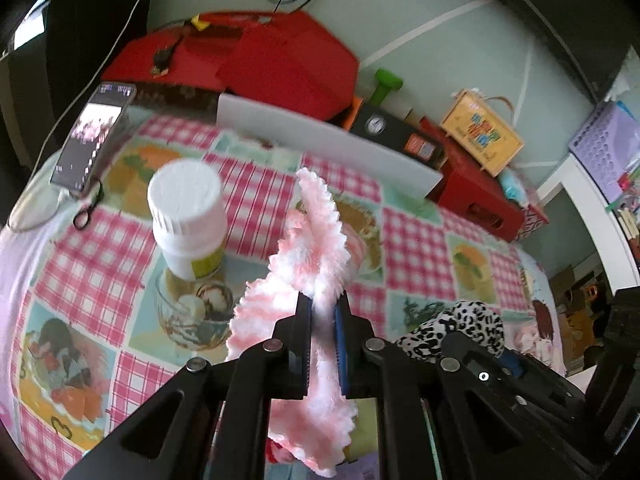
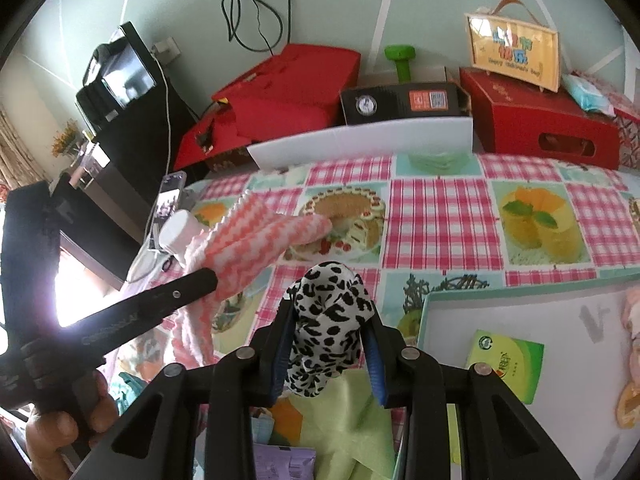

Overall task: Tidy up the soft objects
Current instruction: 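Carry the towel and leopard scrunchie up and over the white tray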

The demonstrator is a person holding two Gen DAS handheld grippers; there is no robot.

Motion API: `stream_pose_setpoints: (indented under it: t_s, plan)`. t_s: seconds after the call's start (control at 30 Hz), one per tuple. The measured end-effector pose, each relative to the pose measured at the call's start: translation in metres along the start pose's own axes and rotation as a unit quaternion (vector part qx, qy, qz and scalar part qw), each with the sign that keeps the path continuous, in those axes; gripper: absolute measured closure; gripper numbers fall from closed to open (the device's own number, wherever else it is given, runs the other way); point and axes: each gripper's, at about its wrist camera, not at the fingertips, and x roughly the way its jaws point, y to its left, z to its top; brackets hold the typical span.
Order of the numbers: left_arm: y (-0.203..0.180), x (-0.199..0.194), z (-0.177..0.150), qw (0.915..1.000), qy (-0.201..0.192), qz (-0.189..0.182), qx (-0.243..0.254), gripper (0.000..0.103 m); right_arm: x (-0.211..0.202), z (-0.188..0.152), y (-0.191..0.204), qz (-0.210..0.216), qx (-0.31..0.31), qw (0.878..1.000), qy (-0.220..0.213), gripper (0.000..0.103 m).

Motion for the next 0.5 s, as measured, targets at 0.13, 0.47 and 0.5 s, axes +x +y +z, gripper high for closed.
stream_pose_setpoints:
  t_s: [0.13,0.47,0.5]
  plan:
    - [-0.009,-0.016,0.004,0.9997,-0.02,-0.005,0.013,0.093,-0.013,0.003,0.003,0.001,-0.004,1.0,-0.016,0.068]
    - [-0.032,-0.038,0.004,0.9977,-0.045,-0.018,0.048,0.093,-0.033,0.005,0.001,-0.005,0.0,0.999,-0.033,0.068]
    - [-0.035,-0.038,0.004,0.9974,-0.046,-0.02,0.051,0.093,-0.034,0.005,0.0,-0.007,0.001,0.999,-0.034,0.068]
